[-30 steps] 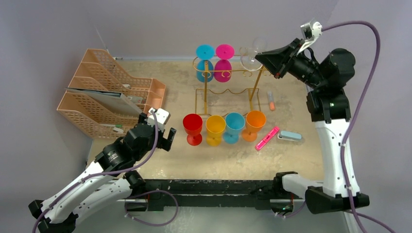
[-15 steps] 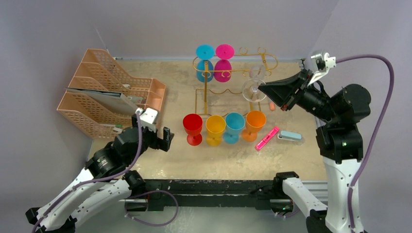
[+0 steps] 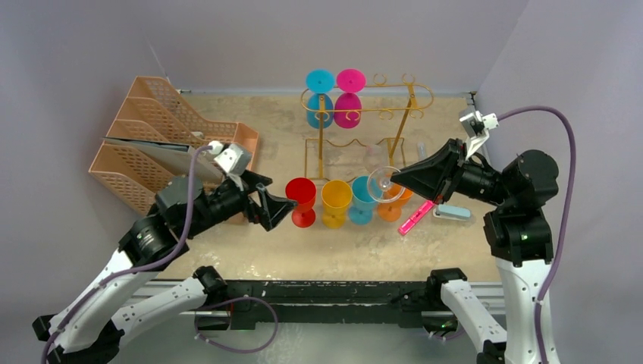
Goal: Take the wine glass off the wine glass rack
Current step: Place the wine glass at the center of the board.
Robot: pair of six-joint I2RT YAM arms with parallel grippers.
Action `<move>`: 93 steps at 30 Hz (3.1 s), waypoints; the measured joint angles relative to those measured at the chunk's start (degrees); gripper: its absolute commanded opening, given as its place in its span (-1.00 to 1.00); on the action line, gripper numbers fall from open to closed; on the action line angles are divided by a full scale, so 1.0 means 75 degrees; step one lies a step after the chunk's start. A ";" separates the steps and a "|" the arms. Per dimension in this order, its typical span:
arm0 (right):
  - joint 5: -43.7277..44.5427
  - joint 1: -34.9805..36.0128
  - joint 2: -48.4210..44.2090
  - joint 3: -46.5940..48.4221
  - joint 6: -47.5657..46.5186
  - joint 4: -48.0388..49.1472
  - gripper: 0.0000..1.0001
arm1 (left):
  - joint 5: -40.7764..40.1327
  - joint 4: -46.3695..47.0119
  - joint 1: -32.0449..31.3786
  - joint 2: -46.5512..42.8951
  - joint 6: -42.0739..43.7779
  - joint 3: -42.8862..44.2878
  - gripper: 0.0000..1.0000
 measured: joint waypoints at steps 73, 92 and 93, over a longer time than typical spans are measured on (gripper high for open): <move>0.1853 0.3532 0.1320 -0.0656 -0.0705 0.0761 -1.00 | 0.4497 0.5080 -0.0003 0.2789 -0.2725 -0.0629 -0.38; 0.1693 0.3617 0.1309 -0.0662 -0.0868 0.0580 -0.34 | 0.4578 0.5336 -0.0003 0.2722 -0.2865 -0.0912 -1.00; 0.1658 0.3628 0.1306 -0.0641 -0.0866 0.0542 -0.24 | 0.4575 0.5426 -0.0003 0.2710 -0.2862 -0.1011 -1.00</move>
